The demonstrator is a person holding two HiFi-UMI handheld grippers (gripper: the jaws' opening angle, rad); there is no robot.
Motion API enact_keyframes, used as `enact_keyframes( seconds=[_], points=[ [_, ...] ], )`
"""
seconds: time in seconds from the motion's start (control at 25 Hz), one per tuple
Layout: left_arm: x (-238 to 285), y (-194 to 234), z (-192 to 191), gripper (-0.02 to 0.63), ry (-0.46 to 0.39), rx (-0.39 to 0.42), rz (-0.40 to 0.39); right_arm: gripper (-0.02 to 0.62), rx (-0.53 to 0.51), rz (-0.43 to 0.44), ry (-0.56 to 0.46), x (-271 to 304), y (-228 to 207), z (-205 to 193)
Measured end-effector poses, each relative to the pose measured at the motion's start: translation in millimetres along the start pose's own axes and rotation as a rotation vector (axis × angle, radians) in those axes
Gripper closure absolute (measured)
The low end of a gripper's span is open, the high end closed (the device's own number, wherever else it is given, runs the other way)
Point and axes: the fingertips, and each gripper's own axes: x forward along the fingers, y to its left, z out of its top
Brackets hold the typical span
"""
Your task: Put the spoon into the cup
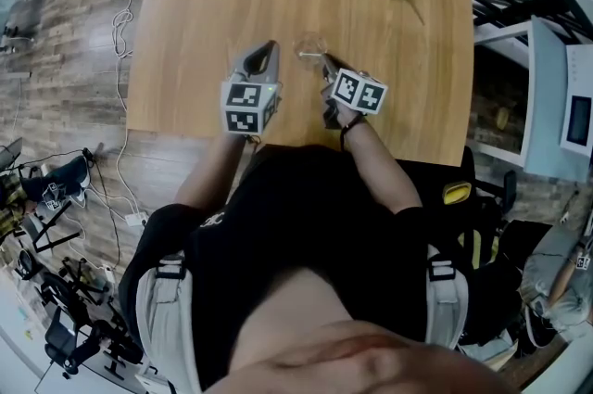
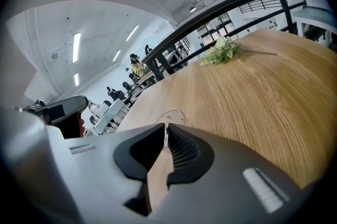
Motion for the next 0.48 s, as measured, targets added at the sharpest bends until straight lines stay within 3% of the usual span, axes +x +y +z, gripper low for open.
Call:
enact_keyframes(
  seconds=[0.48],
  points=[
    [1, -10, 5, 0.594, -0.005, 0.016, -0.027, 0.502, 0.005, -0.004, -0.042, -12, -3, 2]
  ],
)
